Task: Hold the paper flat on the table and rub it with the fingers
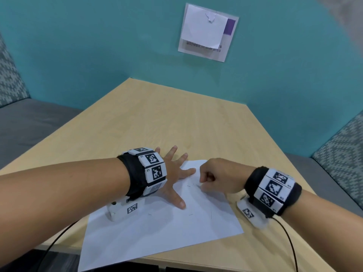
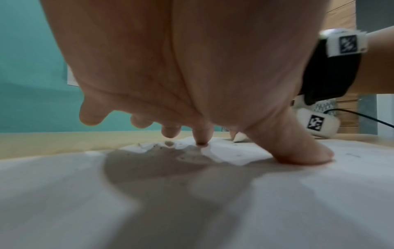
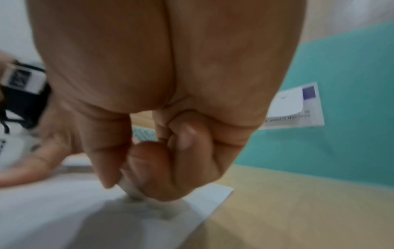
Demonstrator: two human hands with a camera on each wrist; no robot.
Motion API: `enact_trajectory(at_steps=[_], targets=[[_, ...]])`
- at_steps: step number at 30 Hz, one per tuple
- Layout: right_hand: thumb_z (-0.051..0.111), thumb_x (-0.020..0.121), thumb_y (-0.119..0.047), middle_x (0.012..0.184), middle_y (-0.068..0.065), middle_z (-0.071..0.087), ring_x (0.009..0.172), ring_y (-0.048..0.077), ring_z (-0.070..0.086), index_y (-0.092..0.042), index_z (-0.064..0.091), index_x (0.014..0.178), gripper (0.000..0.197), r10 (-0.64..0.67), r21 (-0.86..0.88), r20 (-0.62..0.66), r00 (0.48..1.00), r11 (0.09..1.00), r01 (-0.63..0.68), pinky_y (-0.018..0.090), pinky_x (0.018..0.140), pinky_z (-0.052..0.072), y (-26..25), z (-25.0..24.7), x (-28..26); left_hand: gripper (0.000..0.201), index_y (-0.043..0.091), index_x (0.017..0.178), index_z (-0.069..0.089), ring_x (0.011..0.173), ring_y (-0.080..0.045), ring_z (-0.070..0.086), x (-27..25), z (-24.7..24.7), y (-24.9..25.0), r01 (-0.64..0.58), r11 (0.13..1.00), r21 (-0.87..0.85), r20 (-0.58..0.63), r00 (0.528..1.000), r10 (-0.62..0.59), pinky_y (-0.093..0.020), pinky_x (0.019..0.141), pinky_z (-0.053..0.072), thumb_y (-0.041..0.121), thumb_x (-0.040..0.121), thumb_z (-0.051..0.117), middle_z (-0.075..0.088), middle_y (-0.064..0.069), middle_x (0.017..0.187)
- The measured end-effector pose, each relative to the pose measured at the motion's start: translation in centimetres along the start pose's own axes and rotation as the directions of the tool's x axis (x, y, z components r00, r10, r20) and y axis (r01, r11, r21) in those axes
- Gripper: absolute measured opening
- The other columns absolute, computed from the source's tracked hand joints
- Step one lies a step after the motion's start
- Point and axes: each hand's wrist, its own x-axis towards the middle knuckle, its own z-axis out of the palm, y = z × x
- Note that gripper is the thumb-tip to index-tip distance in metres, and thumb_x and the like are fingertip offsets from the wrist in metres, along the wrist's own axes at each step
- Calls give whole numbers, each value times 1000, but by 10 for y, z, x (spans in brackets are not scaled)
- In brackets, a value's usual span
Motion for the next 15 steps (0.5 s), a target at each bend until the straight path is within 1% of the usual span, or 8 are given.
enact_trajectory(at_steps=[2,5,6,7,8,10,12,15], targets=[[64,86,-24,74,-6,60,63,8,48,-13,64,87,10,0,-6,-2,1000,1000,0,21,59,41,0,3,-1,113,48,153,-14,144,-35,-35,0,-1,1,0,1000,2,-7,1000,0,-73,109,-8,87,70,52,-29,1,162],[62,86,-25,70,-8,59,59,6,46,-13,65,90,14,-107,13,82,991,994,106,21,60,41,-19,18,-11,113,47,153,-14,144,-36,-34,0,0,-1,-2,1000,9,-12,1000,2,-74,109,-7,87,70,52,-28,0,163],[63,87,-26,70,-5,60,58,7,45,-12,65,90,15,-108,21,83,991,994,107,21,59,40,-17,17,-10,113,47,153,-14,144,-36,-35,0,0,-1,0,1000,6,-10,1000,0,-73,110,-7,87,70,52,-28,1,162],[64,87,-26,72,-1,61,58,8,44,-10,65,90,17,-79,11,62,995,997,79,21,59,40,-10,12,-6,113,47,153,-14,144,-35,-35,0,0,-1,2,1000,2,-8,1000,-2,-73,110,-7,87,70,52,-29,1,162],[64,87,-26,73,0,61,59,8,44,-9,65,90,17,-38,0,29,999,999,38,20,58,39,-1,5,-2,113,47,153,-14,143,-35,-36,0,0,-1,5,1000,2,-7,1000,-5,-73,110,-8,88,70,52,-29,2,162],[65,87,-25,71,-8,56,59,6,44,-12,64,88,13,24,-2,-20,1000,1000,-24,17,56,37,12,-2,2,113,49,152,-14,143,-35,-36,1,0,0,7,1000,5,-10,1000,-7,-74,109,-9,89,69,51,-30,2,162],[64,86,-26,71,-12,54,61,5,46,-16,63,88,10,-5,-8,-7,1000,1000,5,18,57,39,9,6,0,114,49,152,-15,143,-35,-37,2,1,-1,9,1000,8,-6,1000,-9,-74,109,-9,89,68,51,-30,2,162],[64,86,-28,69,-13,54,60,4,46,-18,64,90,11,-54,12,37,998,998,54,19,59,40,0,14,-3,115,48,152,-15,143,-35,-37,4,0,-3,7,1000,6,-3,1000,-7,-74,109,-8,90,68,51,-31,2,161]])
